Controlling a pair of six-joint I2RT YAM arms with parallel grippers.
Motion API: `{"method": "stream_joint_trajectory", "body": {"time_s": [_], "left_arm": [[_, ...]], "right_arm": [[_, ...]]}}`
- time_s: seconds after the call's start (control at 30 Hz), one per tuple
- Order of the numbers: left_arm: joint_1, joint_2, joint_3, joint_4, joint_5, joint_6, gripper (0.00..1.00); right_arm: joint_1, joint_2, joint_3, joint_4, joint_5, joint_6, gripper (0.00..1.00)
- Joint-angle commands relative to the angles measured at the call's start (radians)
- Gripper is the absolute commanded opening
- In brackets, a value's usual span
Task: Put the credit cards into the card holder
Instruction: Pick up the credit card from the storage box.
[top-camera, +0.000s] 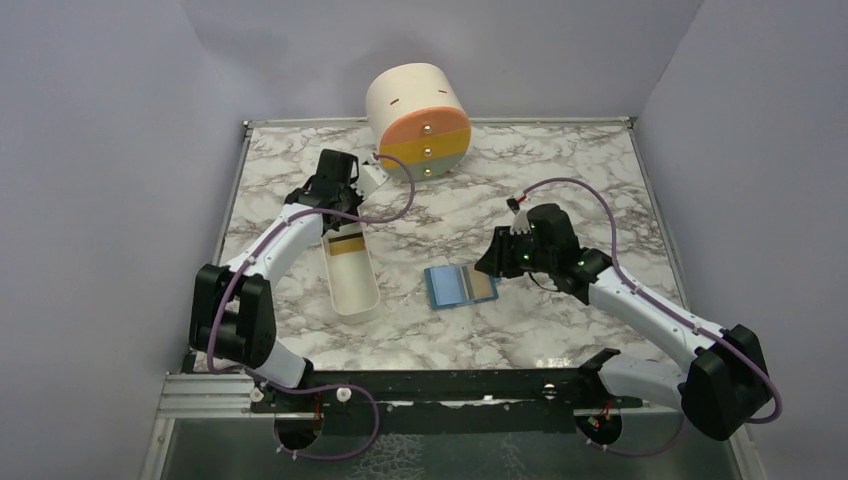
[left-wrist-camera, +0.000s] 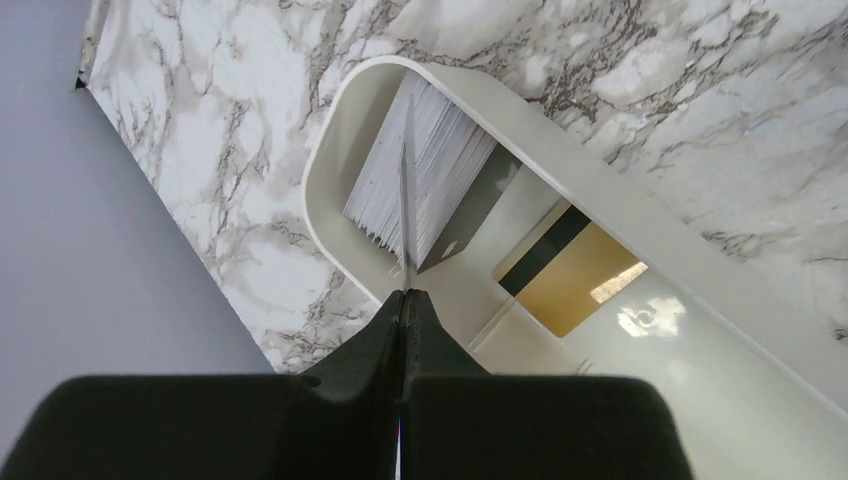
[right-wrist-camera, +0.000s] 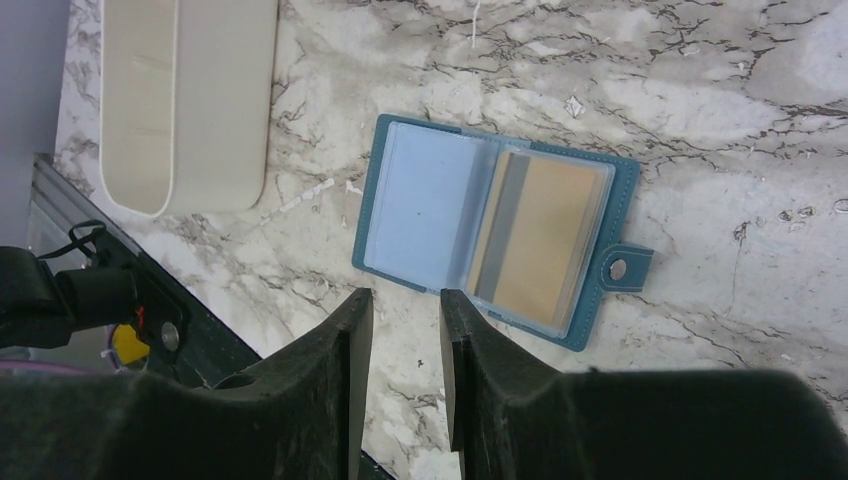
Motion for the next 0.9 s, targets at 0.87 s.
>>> {"method": "stream_joint_trajectory", "body": {"time_s": [0.87], "left_arm": [[-0.010,-0.336,-0.016,-0.056,0.671,-0.880,0.00]], "right_arm": [[-0.012,0.328,0.015,0.031,0.201,-0.059,0.33]]}}
